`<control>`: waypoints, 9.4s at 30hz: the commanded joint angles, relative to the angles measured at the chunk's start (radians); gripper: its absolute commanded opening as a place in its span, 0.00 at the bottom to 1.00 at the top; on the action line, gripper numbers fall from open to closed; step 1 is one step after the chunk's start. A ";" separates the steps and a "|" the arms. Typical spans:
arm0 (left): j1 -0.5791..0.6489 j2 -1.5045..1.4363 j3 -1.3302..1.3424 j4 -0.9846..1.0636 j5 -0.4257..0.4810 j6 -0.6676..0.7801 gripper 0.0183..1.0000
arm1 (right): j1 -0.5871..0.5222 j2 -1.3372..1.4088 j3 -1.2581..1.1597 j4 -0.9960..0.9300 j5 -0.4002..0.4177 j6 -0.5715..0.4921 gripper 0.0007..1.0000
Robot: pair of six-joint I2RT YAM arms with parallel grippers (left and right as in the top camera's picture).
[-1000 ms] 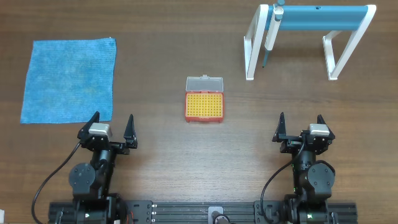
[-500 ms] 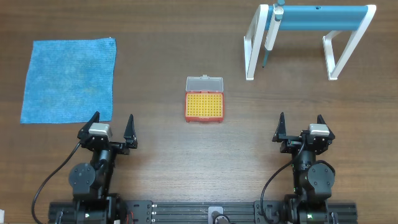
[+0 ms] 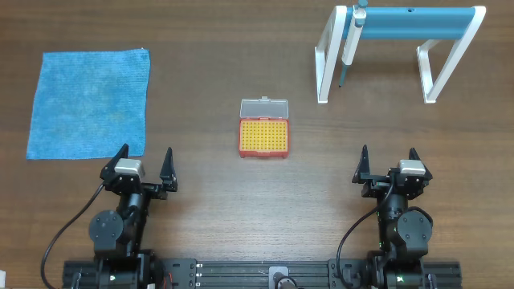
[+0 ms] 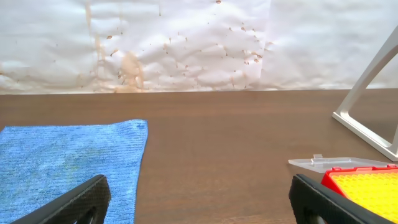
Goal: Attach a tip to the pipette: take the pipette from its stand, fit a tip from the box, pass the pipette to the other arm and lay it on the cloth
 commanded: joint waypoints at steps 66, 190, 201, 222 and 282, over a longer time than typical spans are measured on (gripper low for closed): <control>-0.004 -0.008 -0.002 -0.005 -0.008 0.009 0.93 | 0.056 1.707 0.725 0.982 -0.025 -0.029 0.33; -0.004 -0.008 -0.002 -0.005 -0.008 0.009 0.93 | 0.549 1.824 0.428 1.513 -0.271 0.031 0.08; -0.004 -0.008 -0.002 -0.005 -0.008 0.009 0.93 | 0.550 1.864 0.433 1.513 -0.271 0.031 0.08; -0.004 -0.008 -0.002 -0.005 -0.008 0.009 0.93 | 0.550 1.876 0.432 1.531 -0.271 0.031 0.08; -0.005 0.219 0.084 0.355 0.699 -1.714 0.95 | 0.551 0.953 0.674 -0.121 -0.718 0.705 0.08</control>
